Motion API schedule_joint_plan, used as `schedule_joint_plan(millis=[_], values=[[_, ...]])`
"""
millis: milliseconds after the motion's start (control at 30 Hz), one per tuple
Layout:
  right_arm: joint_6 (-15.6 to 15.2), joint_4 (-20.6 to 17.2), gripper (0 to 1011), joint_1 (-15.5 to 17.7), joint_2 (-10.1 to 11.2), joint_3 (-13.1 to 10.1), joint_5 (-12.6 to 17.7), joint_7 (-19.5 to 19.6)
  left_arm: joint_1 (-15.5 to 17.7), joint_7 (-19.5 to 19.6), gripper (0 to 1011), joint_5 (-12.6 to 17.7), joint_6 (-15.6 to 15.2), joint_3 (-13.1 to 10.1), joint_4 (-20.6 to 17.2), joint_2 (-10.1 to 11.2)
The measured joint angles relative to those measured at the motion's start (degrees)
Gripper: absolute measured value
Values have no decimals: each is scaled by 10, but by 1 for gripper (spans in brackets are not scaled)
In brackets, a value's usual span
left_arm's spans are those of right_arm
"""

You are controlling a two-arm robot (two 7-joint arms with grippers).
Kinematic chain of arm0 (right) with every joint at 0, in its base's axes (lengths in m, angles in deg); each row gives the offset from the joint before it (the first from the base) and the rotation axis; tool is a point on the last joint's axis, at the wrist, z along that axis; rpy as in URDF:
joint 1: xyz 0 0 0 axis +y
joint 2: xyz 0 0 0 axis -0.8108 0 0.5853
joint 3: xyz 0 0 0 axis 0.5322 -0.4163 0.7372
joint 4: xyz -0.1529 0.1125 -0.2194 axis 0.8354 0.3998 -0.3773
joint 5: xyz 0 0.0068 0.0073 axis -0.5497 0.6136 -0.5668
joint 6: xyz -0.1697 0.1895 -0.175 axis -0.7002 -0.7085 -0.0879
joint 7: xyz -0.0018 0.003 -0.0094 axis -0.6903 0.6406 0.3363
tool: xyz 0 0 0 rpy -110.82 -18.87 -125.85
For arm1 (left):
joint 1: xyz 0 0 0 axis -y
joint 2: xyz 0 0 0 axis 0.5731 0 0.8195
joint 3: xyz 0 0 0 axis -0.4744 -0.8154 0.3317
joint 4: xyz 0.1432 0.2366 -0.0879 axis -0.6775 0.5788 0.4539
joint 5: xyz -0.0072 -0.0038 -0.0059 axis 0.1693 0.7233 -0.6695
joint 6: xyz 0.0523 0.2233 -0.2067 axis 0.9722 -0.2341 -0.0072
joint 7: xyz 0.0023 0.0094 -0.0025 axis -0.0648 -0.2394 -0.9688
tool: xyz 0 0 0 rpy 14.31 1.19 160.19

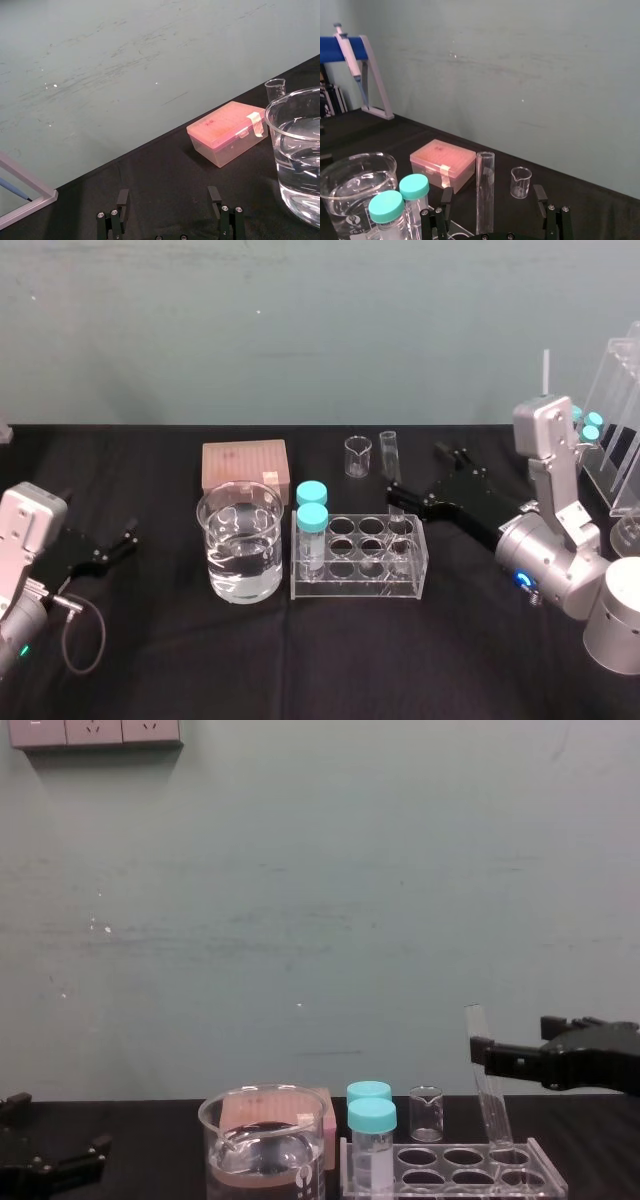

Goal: Hold the test tube with one hand and immerse one end into the beaker, then return it to the test tube rack.

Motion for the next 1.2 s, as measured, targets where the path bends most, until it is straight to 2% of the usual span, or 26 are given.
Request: schedule_joint_plan(millis=[300,500,733,1067,1200], values=[[-2,50,1000,-30,-24,5,-14,-20,0,0,1000,0,0,0,0,0],[-1,71,1000,-44,-37,5,-21,-33,0,0,1000,0,0,0,0,0],[-3,78,1000,-51,-41,5,-33,-42,0,0,1000,0,0,0,0,0],[-2,77,998,-50,-40,5,-31,-42,0,0,1000,0,0,0,0,0],[-2,77,932,-50,-40,5,-30,-42,0,0,1000,0,0,0,0,0]])
